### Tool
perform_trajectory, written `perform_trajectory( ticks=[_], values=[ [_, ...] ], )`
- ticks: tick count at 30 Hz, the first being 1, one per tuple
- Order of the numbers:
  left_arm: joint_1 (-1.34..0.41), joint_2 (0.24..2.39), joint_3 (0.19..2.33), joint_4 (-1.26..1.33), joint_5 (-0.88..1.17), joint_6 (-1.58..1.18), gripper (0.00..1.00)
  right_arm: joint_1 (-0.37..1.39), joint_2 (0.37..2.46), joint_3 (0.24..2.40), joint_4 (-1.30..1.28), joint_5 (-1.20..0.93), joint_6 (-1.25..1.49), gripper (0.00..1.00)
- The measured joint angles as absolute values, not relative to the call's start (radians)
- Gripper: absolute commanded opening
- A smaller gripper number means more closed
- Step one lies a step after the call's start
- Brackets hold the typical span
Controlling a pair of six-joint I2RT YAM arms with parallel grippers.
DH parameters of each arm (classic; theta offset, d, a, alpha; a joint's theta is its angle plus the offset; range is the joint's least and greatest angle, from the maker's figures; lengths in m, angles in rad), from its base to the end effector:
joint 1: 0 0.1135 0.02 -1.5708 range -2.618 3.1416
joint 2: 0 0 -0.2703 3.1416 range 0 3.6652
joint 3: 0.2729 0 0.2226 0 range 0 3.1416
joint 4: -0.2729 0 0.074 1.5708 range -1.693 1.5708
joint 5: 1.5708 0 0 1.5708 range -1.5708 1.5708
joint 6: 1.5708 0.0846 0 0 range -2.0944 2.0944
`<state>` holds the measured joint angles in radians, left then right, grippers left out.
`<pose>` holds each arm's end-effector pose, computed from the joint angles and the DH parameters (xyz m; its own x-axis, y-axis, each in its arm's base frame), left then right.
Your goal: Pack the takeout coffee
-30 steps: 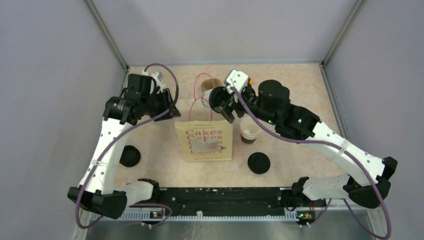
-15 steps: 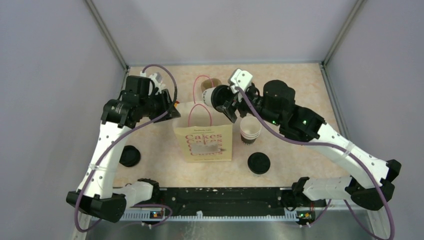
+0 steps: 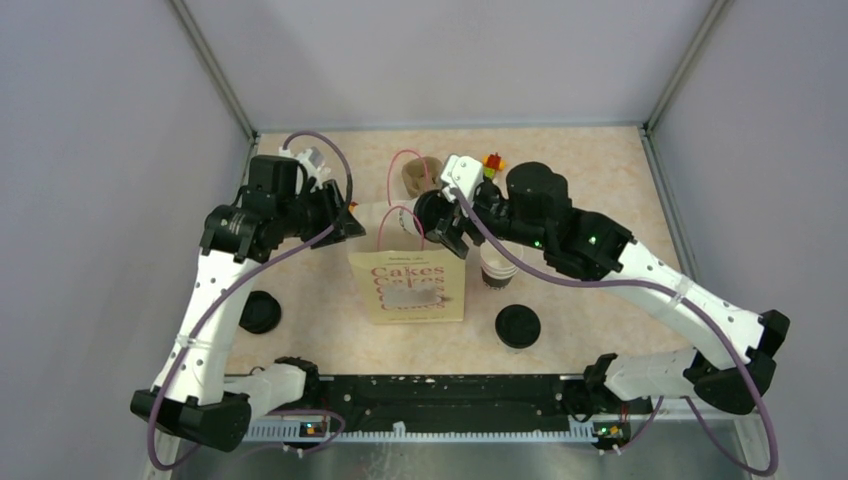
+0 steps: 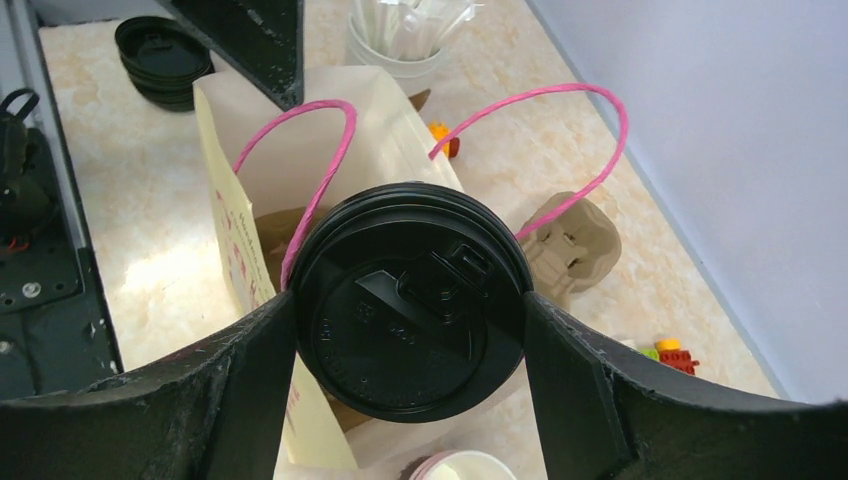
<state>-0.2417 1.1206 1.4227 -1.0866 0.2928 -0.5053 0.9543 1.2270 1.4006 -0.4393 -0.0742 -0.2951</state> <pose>0.1873 -0.0713 0.3684 -0.8072 -0.2784 -0.5206 0.0421 0.8525 -0.5210 0.1582 0.2341 0.4225 0.1034 -0.3557 -0.9289 -0.8622 0.4335 -0.2620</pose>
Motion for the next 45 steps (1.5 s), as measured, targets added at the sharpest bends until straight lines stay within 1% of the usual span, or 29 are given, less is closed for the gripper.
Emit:
perform_trajectory(
  ticks=[13,21,23,28,30,31,36,40,45],
  values=[
    [-0.242,1.127,1.412,-1.081,0.279,-0.503,0.49,0.954,1.308,1.403,-0.543,-0.25,-0.393,0.66],
    [-0.242,1.234,1.478,-1.127,0.239,-0.462,0.49,0.962,1.325,1.437,-0.579,-0.258,-0.439,0.65],
    [-0.242,1.255,1.499,-1.137,0.226,-0.44,0.43,0.962,1.325,1.441,-0.58,-0.258,-0.443,0.65],
    [-0.241,1.282,1.52,-1.135,0.234,-0.41,0.11,0.962,1.325,1.441,-0.596,-0.257,-0.444,0.64],
    [-0.241,1.286,1.52,-1.132,0.252,-0.401,0.03,0.962,1.325,1.441,-0.598,-0.257,-0.443,0.64],
    [-0.241,1.286,1.52,-1.128,0.261,-0.398,0.0,0.962,1.325,1.441,-0.598,-0.257,-0.444,0.64],
    [-0.241,1.254,1.49,-1.013,0.376,-0.379,0.0,0.962,1.325,1.443,-0.591,-0.255,-0.447,0.64],
    [-0.241,1.172,1.419,-0.886,0.47,-0.358,0.0,0.963,1.325,1.458,-0.567,-0.251,-0.453,0.65],
    [-0.241,1.097,1.366,-0.8,0.534,-0.337,0.0,0.976,1.326,1.469,-0.542,-0.249,-0.467,0.64]
  ],
)
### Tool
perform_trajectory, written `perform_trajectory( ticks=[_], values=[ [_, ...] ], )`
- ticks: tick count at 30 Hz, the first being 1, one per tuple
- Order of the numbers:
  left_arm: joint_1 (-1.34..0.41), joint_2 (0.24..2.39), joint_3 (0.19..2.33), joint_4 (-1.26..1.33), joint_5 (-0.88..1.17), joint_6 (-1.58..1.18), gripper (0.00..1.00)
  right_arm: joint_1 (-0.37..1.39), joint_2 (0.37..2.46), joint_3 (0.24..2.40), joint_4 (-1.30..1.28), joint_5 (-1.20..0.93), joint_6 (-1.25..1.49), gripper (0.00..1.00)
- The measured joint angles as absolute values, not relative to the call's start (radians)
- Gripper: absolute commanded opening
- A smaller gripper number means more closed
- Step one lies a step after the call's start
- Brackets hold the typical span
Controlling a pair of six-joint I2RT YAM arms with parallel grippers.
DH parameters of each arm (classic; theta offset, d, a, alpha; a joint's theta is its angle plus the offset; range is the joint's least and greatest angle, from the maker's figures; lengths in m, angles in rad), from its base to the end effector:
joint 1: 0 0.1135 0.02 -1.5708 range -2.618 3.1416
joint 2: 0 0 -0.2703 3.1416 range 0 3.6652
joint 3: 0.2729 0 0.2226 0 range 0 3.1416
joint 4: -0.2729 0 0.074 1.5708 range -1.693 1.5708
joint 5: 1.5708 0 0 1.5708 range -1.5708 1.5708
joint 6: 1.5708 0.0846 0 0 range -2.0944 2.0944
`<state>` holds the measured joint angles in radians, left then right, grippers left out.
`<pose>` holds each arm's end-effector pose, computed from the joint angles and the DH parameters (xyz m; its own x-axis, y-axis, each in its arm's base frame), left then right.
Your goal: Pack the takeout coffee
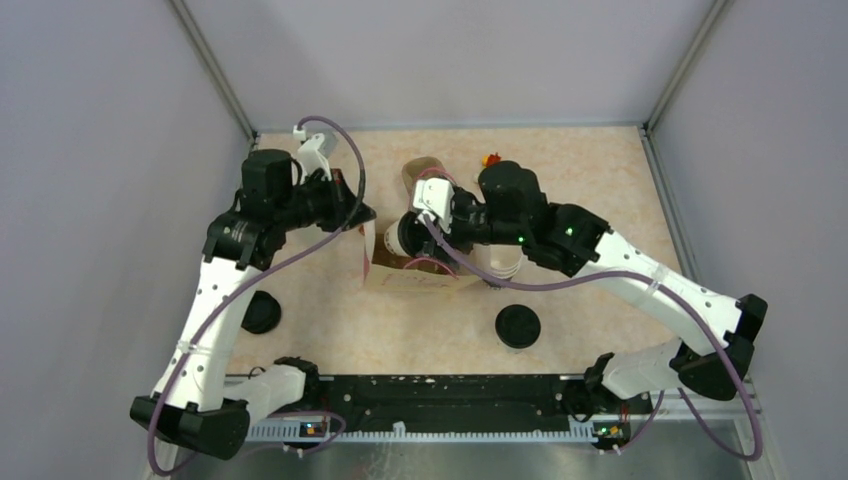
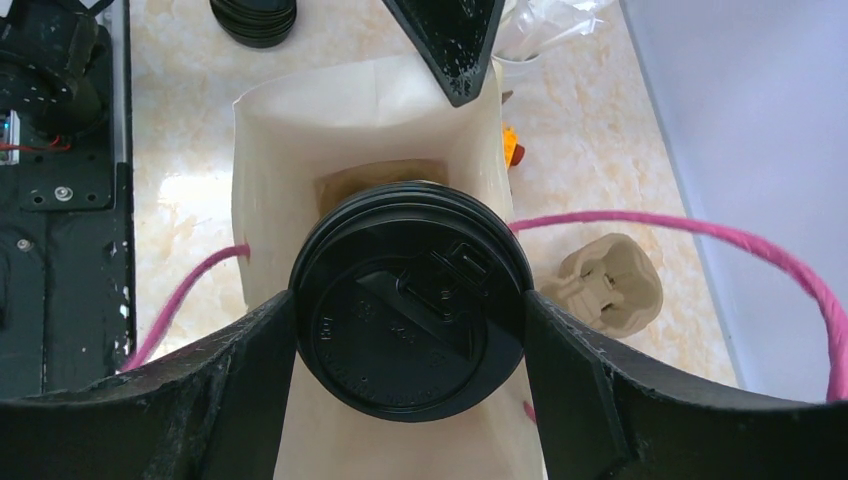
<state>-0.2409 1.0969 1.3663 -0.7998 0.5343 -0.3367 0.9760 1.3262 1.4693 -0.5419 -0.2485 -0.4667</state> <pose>0.1975 -0.0929 0.3946 -0.6725 -0.1276 -0.7291 0.4341 0.7298 -0.5281 0.1519 0.2617 0.4051 0.2240 -0.4471 -0.8660 -0.9283 0.1727 -0.3293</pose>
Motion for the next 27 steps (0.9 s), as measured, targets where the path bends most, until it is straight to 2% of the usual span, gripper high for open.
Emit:
perform_trajectory(
  ticks=[3,4,7,8,10,12,18,27],
  values=[
    [-0.241,1.071,1.322,-0.767,0.553,-0.333,0.0,0.991,1.338,1.469,-0.538,-0.245,-0.491,0.64],
    [-0.241,1.061,1.303,-0.761,0.557,-0.332,0.04,1.005,1.345,1.469,-0.538,-0.244,-0.5,0.64],
    [-0.241,1.04,1.27,-0.76,0.558,-0.328,0.19,1.046,1.367,1.466,-0.539,-0.219,-0.533,0.64],
    [-0.241,1.035,1.266,-0.764,0.556,-0.325,0.28,1.062,1.375,1.465,-0.539,-0.207,-0.545,0.64],
    [-0.241,1.025,1.266,-0.772,0.549,-0.326,0.34,1.093,1.383,1.457,-0.539,-0.182,-0.568,0.64],
    [-0.241,1.016,1.266,-0.791,0.529,-0.332,0.47,1.127,1.383,1.44,-0.54,-0.151,-0.588,0.64],
    [-0.241,0.967,1.279,-0.92,0.458,-0.372,0.6,1.213,1.373,1.372,-0.531,-0.062,-0.617,0.64],
    [-0.241,0.859,1.229,-0.978,0.544,-0.394,0.75,1.278,1.328,1.314,-0.54,0.032,-0.628,0.64]
  ],
)
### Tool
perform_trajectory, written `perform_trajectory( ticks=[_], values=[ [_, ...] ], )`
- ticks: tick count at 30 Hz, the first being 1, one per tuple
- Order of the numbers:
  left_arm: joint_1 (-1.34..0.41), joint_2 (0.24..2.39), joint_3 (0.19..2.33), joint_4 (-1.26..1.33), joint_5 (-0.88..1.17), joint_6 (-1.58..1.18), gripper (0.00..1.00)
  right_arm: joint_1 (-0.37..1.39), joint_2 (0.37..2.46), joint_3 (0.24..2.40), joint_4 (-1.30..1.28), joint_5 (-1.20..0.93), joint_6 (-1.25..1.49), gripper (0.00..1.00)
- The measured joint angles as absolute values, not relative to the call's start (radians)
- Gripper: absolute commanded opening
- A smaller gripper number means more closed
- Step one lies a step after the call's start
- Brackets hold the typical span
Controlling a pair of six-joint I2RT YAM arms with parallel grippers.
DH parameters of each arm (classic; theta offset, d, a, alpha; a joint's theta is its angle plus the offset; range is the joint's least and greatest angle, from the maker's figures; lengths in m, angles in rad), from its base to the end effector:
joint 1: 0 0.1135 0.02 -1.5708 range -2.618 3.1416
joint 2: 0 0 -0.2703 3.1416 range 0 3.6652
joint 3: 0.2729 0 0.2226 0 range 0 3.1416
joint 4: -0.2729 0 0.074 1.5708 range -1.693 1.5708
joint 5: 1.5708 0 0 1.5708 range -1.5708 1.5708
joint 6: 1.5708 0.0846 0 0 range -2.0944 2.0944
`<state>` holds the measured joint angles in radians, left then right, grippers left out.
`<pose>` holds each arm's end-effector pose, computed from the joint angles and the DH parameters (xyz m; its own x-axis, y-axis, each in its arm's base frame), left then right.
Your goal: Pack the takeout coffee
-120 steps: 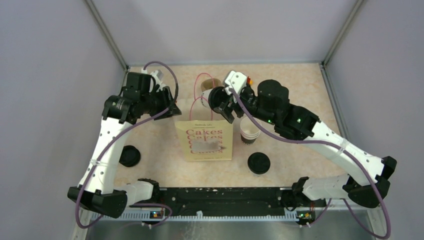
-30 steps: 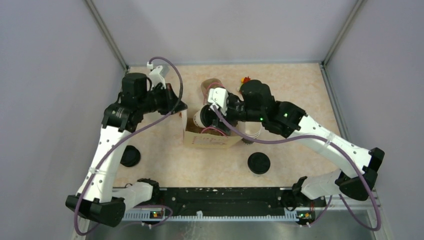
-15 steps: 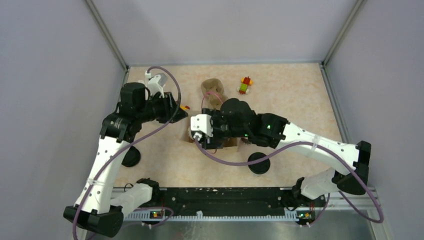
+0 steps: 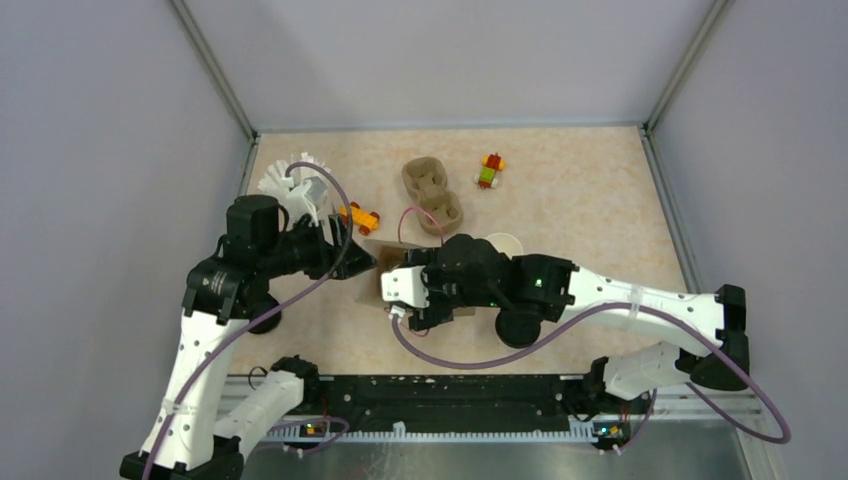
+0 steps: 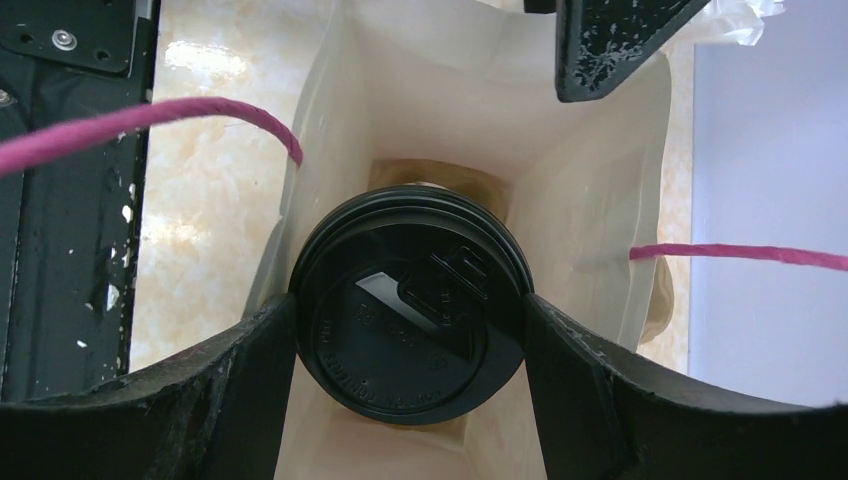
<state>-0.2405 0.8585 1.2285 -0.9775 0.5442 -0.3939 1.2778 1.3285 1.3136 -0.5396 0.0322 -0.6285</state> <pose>0.1272 -0.0763 0.3680 -0.7486 -0.1545 -0.6448 0.3567 0.7260 -0.5880 0.0908 0.2914 0.3492 0.4349 -0.5929 -0.6777 -0.8570 -0.0416 -0.5135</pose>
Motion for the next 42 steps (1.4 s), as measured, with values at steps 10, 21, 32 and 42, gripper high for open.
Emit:
perform_trajectory(
  ticks=[10,21,32,42],
  values=[
    [-0.241,0.793,1.196,-1.051,0.551,-0.394,0.73,1.335,1.316,1.238,-0.542,0.096,-0.63,0.64],
    [-0.241,0.764,1.146,-1.106,0.54,-0.392,0.51,1.352,1.309,1.204,-0.539,0.164,-0.62,0.64],
    [-0.241,0.727,1.093,-1.09,0.554,-0.396,0.47,1.352,1.309,1.204,-0.541,0.184,-0.621,0.63],
    [-0.241,0.703,1.066,-1.029,0.533,-0.398,0.26,1.355,1.309,1.204,-0.573,0.187,-0.621,0.63]
  ],
)
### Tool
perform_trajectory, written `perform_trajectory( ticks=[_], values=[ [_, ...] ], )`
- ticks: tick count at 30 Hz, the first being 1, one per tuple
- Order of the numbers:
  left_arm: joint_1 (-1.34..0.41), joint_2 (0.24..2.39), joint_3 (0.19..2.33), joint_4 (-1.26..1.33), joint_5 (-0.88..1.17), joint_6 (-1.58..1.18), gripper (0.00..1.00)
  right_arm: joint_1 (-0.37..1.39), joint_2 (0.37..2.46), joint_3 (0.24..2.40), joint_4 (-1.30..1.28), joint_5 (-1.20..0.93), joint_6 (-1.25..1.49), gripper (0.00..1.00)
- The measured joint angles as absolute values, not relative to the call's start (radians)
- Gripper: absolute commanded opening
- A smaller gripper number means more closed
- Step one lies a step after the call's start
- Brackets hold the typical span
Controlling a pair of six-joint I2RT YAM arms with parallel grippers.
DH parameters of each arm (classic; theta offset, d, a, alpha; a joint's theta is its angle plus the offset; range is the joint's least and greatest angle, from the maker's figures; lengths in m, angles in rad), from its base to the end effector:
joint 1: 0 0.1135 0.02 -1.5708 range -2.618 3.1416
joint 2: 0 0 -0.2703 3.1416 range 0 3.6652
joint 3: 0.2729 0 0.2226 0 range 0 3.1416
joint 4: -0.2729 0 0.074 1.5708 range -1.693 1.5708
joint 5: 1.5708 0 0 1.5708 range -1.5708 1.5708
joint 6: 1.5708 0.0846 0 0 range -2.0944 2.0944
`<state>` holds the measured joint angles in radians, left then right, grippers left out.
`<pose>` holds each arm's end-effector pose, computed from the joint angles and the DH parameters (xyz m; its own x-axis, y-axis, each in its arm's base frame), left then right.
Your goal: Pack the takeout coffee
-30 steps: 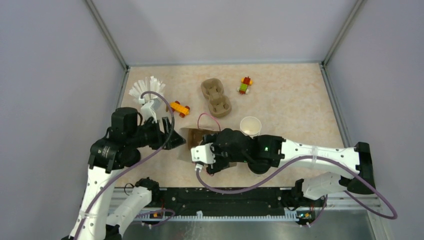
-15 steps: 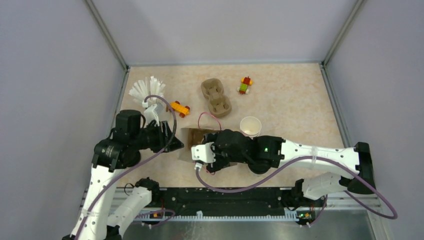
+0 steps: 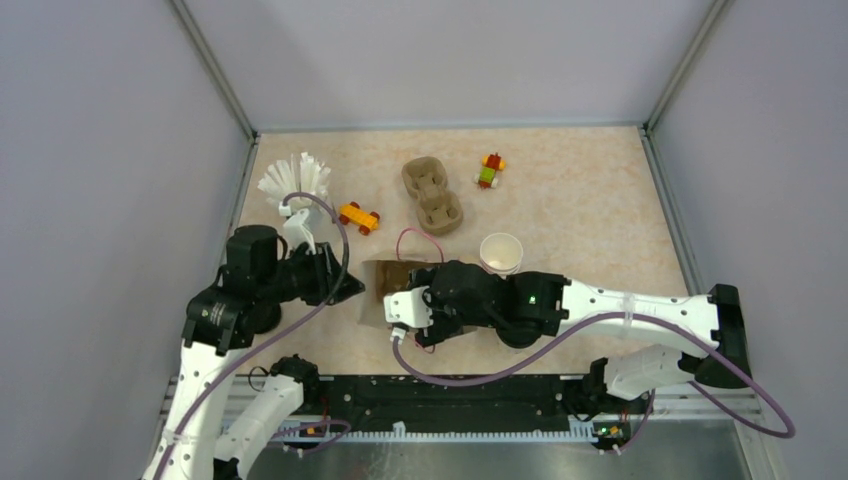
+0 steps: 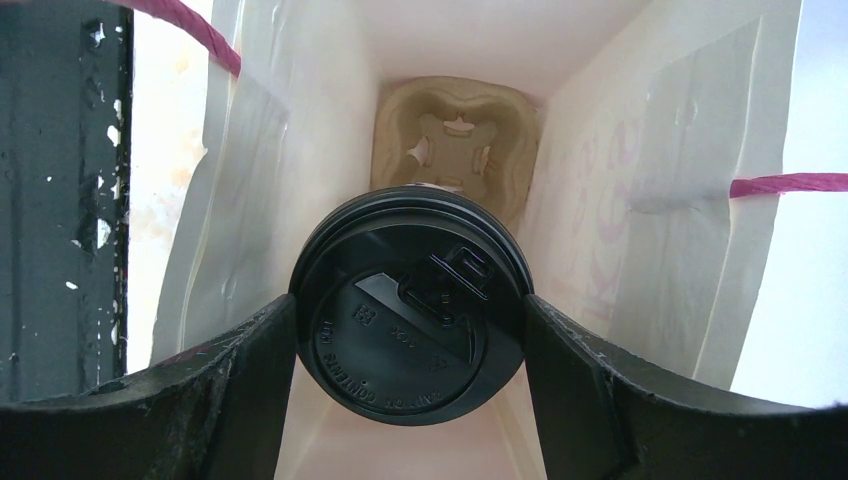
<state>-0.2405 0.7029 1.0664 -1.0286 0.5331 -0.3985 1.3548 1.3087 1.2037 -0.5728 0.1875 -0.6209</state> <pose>0.0950 -0.0676 0.3299 -0.7827 -0.1521 -0.6035 0.3144 0.7402 -0.5944 0.0779 0.2817 0.3132 0.4309 -0.7032 -0.5656 -0.8334 -0.0697 -0.5482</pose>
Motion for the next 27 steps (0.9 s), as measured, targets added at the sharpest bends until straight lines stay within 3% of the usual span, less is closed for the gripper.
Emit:
perform_trajectory(
  ticks=[3,7,27],
  values=[
    [-0.241,0.703,1.06,-1.01,0.539,-0.398,0.11,1.355,1.309,1.204,-0.573,0.187,-0.621,0.63],
    [-0.241,0.701,1.053,-0.986,0.561,-0.4,0.01,1.355,1.309,1.204,-0.571,0.187,-0.622,0.63],
    [-0.241,0.613,0.968,-0.936,0.665,-0.408,0.0,1.351,1.414,1.181,-0.394,0.173,-0.814,0.63]
  ],
)
